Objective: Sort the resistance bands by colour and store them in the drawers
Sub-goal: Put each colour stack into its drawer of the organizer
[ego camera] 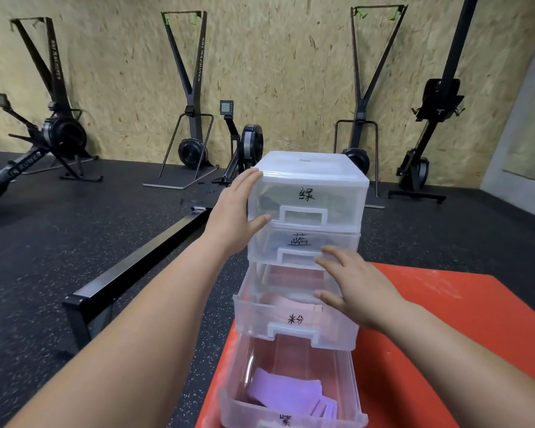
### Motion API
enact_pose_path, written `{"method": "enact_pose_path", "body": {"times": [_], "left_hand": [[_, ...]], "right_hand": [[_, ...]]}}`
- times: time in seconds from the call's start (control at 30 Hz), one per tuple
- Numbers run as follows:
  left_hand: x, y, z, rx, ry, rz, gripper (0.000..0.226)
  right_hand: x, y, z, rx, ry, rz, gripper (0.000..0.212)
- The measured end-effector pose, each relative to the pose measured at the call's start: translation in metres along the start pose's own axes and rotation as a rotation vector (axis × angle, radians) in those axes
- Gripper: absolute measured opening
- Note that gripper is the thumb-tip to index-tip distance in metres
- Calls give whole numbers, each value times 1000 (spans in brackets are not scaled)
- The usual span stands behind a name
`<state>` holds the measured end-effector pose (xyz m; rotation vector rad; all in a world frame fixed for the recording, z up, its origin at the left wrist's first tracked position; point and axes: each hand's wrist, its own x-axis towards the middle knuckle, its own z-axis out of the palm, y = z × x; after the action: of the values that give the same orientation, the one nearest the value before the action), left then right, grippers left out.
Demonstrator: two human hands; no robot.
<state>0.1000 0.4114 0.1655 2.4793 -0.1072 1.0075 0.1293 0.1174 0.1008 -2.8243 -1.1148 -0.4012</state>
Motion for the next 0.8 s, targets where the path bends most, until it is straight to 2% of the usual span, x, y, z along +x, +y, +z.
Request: {"method": "enact_pose_path", "body": {"times": [0.23,0.37,0.43,0.57,0.8], "left_hand": [[-1,4,-1,-13,-15,-25,93],[-2,11,-3,-29,-33,-49,95],[-3,13,-5,-36,-34,-56,95],[-6,14,-5,-51,-33,-55,96],[-6,11,2,-84,-9,-65,97]], "right_hand": [[0,3,-4,46,-5,-22,74],[-35,-18,-21,154,31,-137,63],[-59,-30,-20,187,-19,-195,57],[-86,-31,9,93,-176,-209,56],[-61,-14,34,45,-109,-171,61]]}}
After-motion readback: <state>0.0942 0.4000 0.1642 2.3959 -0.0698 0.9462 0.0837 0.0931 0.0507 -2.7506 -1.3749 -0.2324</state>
